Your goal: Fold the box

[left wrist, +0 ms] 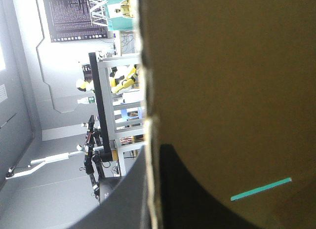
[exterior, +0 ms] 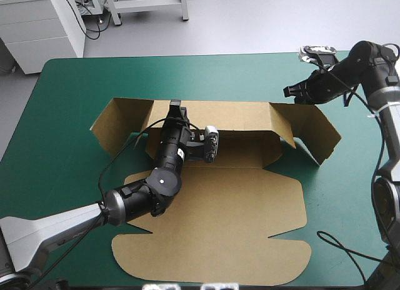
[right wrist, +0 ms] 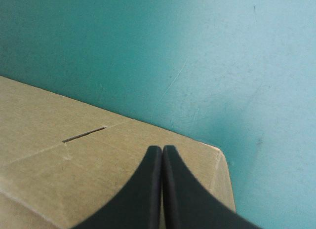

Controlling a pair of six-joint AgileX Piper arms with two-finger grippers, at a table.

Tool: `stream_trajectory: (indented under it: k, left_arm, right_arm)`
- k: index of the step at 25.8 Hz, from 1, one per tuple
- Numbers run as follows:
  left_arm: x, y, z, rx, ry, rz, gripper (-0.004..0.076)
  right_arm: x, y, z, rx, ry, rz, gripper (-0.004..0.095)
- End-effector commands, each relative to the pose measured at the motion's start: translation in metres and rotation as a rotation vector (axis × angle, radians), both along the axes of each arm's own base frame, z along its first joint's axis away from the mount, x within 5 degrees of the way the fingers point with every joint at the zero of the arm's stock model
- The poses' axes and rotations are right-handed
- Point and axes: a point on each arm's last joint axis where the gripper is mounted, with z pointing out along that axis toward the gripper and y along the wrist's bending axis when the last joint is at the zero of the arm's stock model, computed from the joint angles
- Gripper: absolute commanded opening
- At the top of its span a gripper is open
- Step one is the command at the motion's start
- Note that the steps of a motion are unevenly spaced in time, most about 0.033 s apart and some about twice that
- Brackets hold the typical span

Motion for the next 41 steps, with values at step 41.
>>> stream_trajectory:
  k: [41]
  left_arm:
    - [-0.001, 0.002, 0.04, -0.012, -0.174, -0.008, -0.0008]
  right_arm:
    - [-0.136, 0.018, -0.029, 0.192, -0.099, 0.092, -0.0019]
